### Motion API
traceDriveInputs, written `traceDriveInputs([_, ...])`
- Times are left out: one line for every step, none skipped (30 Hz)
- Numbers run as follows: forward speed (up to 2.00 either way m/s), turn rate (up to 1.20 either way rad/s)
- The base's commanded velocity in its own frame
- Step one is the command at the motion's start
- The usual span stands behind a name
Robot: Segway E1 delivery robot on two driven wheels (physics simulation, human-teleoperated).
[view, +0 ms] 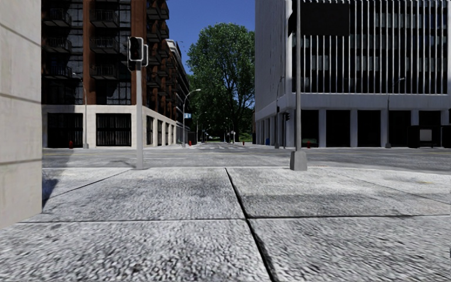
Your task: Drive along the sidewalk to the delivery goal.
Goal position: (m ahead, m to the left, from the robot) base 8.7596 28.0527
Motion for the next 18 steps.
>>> traceDriveInputs([1.54, 0.04])
traceDriveInputs([1.50, 0.05])
traceDriveInputs([1.48, 0.07])
traceDriveInputs([1.46, 0.08])
traceDriveInputs([1.46, 0.08])
traceDriveInputs([1.46, 0.08])
traceDriveInputs([1.46, 0.09])
traceDriveInputs([1.46, 0.09])
traceDriveInputs([1.46, 0.09])
traceDriveInputs([1.46, 0.10])
traceDriveInputs([1.46, 0.10])
traceDriveInputs([1.46, 0.12])
traceDriveInputs([1.46, 0.17])
traceDriveInputs([1.46, 0.20])
traceDriveInputs([1.46, 0.22])
traceDriveInputs([1.46, 0.25])
traceDriveInputs([1.46, 0.27])
traceDriveInputs([1.46, 0.27])
